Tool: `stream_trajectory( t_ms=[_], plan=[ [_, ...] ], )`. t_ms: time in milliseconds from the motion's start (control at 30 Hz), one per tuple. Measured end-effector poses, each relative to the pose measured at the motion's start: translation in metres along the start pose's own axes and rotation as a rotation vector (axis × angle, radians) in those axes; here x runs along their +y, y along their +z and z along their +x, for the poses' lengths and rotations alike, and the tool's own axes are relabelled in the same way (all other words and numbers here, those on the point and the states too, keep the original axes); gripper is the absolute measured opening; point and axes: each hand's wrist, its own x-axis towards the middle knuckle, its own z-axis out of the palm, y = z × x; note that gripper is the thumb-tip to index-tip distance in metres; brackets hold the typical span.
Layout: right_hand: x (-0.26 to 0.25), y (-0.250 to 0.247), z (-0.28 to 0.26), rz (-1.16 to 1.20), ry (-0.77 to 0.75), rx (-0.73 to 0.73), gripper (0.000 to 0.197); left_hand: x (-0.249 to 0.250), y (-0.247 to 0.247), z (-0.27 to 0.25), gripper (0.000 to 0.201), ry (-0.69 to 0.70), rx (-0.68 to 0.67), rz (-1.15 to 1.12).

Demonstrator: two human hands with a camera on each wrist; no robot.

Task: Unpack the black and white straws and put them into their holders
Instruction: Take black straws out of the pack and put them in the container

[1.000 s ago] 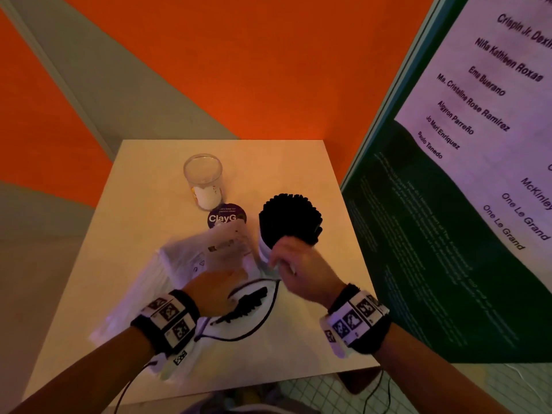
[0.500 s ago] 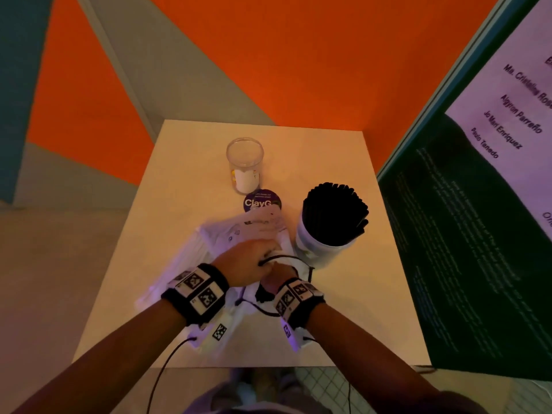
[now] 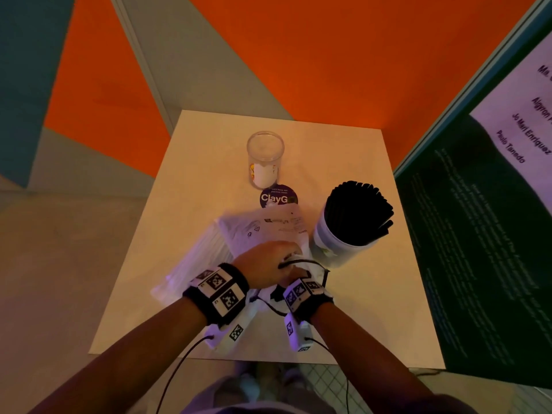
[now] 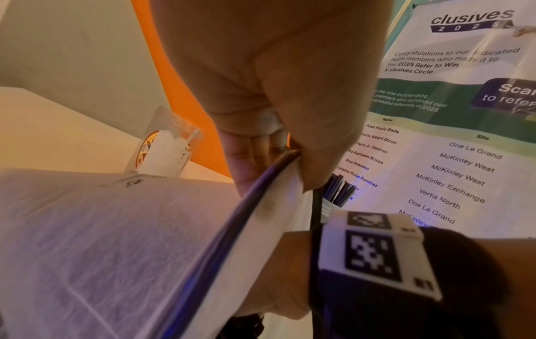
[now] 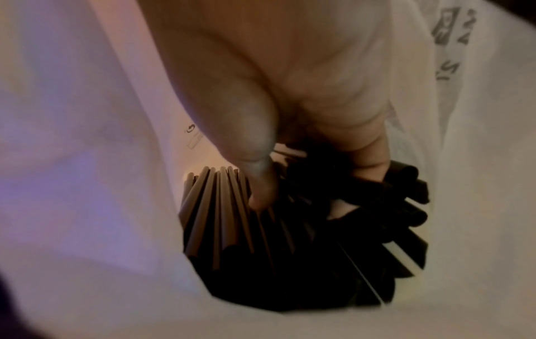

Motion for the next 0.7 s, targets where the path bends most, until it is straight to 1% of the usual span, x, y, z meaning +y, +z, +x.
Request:
stream_trajectory(
  t_ms=[67,100,133,167,200,233,267,300,333,367,433,467,500,533,567,633,700],
  plan=[
    [-0.003,0.003,0.008,0.027,0.031,0.006,0.013,0.001,-0.001,0.001,0.021,0.007,-0.01,0.004],
    [-0.002,0.008,0.015,0.108,0.001,-0.004,0.013,0.002,-0.001,0.002,0.021,0.01,-0.015,0.01],
    [-0.001,0.009,0.019,0.119,-0.078,-0.015,0.015,0.003,-0.001,0.003,0.022,0.01,-0.02,0.017],
    [0.005,0.013,0.031,0.098,-0.164,0.024,0.016,0.003,-0.001,0.004,0.022,0.011,-0.023,0.024],
    [0.016,0.021,0.041,0.152,-0.243,0.048,0.016,0.004,-0.001,0.005,0.023,0.013,-0.026,0.029],
    [0.022,0.028,0.05,0.325,-0.294,0.089,0.017,0.004,0.0,0.007,0.024,0.016,-0.027,0.033],
    [0.021,0.038,0.045,0.64,-0.295,0.115,0.022,0.004,0.0,0.009,0.023,0.02,-0.026,0.035],
    [0.02,0.045,0.052,1.058,-0.406,0.135,0.026,0.004,0.001,0.01,0.023,0.025,-0.024,0.039],
    [0.033,0.053,0.054,1.25,-0.593,0.053,0.026,0.005,0.002,0.011,0.022,0.03,-0.022,0.045],
    [0.043,0.063,0.058,1.308,-0.693,0.053,0.021,0.005,0.003,0.012,0.02,0.035,-0.018,0.056],
    [0.055,0.081,0.069,1.339,-0.746,0.039,0.027,0.004,0.005,0.015,0.016,0.043,-0.009,0.092],
    [0.057,0.086,0.072,1.357,-0.742,-0.026,0.023,0.003,0.007,0.016,0.015,0.048,-0.008,0.118],
    [0.064,0.096,0.076,1.345,-0.755,-0.097,0.014,0.002,0.009,0.017,0.015,0.05,-0.01,0.145],
    [0.073,0.105,0.079,1.281,-0.771,-0.142,0.008,0.001,0.012,0.018,0.016,0.046,-0.015,0.169],
    [0.087,0.114,0.083,1.185,-0.778,-0.149,0.01,0.0,0.014,0.02,0.018,0.038,-0.021,0.184],
    [0.122,0.133,0.089,1.005,-0.801,-0.112,0.02,0.001,0.021,0.022,0.022,0.027,-0.02,0.214],
    [0.158,0.151,0.091,0.894,-0.812,-0.083,0.014,0.006,0.028,0.024,0.029,0.086,0.017,0.273]
  ],
)
